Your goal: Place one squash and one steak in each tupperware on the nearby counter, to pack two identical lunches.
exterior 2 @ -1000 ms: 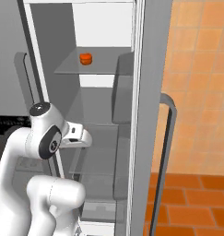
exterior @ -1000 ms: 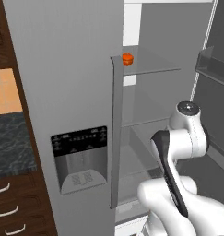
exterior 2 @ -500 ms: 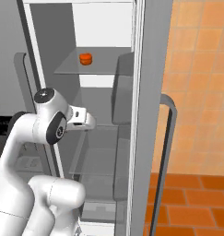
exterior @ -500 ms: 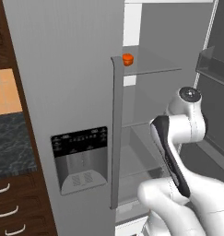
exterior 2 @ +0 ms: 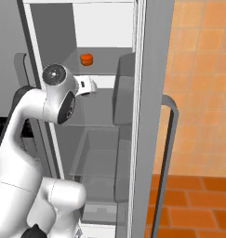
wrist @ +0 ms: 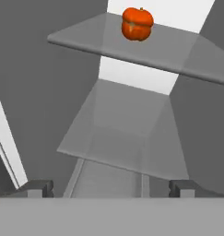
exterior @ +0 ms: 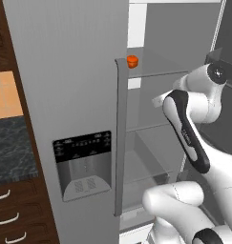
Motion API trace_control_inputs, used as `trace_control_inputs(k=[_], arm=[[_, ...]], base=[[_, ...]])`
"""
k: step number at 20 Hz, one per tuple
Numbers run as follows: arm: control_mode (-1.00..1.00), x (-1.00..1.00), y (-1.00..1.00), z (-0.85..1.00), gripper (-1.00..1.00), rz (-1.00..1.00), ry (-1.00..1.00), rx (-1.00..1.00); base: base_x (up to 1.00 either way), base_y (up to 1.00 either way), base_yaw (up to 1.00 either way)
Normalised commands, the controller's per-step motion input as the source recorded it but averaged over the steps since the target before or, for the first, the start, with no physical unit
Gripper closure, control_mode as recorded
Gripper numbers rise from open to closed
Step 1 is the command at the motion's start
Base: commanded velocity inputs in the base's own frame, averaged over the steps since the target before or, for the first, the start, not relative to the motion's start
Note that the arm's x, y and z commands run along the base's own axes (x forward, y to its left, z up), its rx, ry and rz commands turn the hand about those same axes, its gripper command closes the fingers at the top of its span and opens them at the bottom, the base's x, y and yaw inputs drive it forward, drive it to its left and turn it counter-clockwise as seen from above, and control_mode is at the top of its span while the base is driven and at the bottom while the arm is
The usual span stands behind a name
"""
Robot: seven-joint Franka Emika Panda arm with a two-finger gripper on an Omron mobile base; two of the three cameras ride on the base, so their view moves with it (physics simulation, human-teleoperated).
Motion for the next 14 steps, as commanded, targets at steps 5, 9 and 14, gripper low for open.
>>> trace_control_inputs(k=[5, 9, 14], arm=[[-1.00, 0.58, 0.20, 0.95, -1.00, 0.24, -0.32, 0.01], [-1.00, 0.52, 0.24, 0.69, -1.00, 0.14, -0.08, 0.00], [-1.00, 0.63, 0.08, 0.08, -1.00, -0.03, 0.09, 0.05]], base=[[0.00, 0.00, 0.00], [0.00, 0.00, 0.00], [0.00, 0.00, 0.00]])
